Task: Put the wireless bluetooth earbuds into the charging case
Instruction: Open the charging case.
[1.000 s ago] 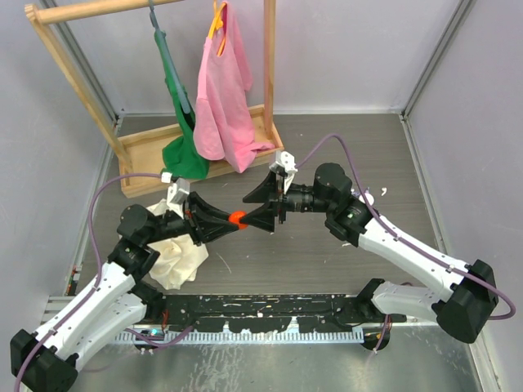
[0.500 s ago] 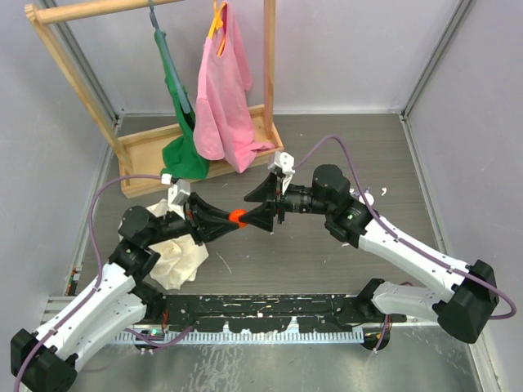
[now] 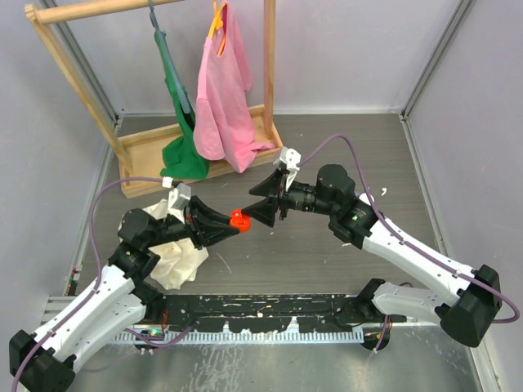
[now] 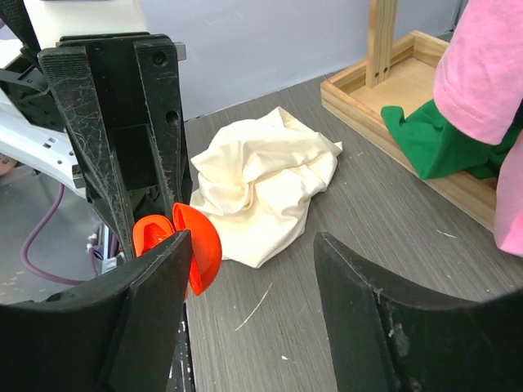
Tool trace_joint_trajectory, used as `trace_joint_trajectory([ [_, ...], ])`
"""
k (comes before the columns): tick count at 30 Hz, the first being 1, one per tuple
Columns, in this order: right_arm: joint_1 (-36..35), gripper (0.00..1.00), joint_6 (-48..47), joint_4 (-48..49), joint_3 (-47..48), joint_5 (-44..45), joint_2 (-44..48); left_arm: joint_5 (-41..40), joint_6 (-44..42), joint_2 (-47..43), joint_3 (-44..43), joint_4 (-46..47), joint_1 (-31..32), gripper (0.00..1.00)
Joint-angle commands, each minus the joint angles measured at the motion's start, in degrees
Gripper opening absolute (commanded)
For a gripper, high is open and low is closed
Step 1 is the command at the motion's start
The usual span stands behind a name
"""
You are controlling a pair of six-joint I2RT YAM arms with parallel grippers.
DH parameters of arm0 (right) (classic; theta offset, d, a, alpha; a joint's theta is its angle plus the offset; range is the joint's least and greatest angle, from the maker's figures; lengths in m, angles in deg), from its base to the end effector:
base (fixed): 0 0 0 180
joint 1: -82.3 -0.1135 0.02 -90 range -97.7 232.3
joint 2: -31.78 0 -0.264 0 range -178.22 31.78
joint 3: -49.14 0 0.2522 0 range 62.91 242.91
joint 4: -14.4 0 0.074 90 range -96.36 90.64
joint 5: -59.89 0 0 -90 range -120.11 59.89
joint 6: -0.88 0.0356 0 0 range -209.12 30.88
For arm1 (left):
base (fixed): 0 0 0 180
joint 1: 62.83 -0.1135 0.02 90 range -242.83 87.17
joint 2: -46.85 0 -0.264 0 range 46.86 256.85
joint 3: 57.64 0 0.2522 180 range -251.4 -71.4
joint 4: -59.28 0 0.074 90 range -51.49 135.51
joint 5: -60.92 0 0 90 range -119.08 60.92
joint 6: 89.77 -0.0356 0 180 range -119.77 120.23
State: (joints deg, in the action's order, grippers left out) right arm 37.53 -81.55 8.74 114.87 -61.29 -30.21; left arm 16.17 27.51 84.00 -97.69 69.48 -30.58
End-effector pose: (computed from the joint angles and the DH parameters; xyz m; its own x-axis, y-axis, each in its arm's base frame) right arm 0.1660 0.1906 0.3595 -0.1513 0.0086 -0.9884 -0.9583 0.2440 0.1489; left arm 0.1201 -0.1057 0.3081 -0.2699 -0.2112 -0.9394 0.9417 0.1457 -0.3033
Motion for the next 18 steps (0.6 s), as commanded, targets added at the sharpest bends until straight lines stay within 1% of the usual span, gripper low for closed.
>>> trace_joint_trajectory([
  [1,0.2,0.66,-0.7,-0.2,3.2,2.3,0.5,0.7,-1.7,-0.9,0.2,4.7,0.4,0.00],
  [5,0.2,0.67,-0.6,-1.7,4.0,3.3,0.7,-0.8,-3.1,-0.8,2.0,6.7,0.5,0.00],
  [8,0.4,0.68,-0.7,-3.7,4.6,5.7,1.4,-3.1,-4.8,-0.2,4.7,10.1,0.6,0.00],
  [12,1.0,0.71,-1.2,-8.2,5.2,12.4,2.1,-5.1,-8.1,1.9,9.4,17.5,1.2,0.00],
  [18,2.9,0.75,-1.8,-13.9,4.4,22.9,2.2,-6.6,-17.0,4.1,12.3,22.4,2.4,0.00],
])
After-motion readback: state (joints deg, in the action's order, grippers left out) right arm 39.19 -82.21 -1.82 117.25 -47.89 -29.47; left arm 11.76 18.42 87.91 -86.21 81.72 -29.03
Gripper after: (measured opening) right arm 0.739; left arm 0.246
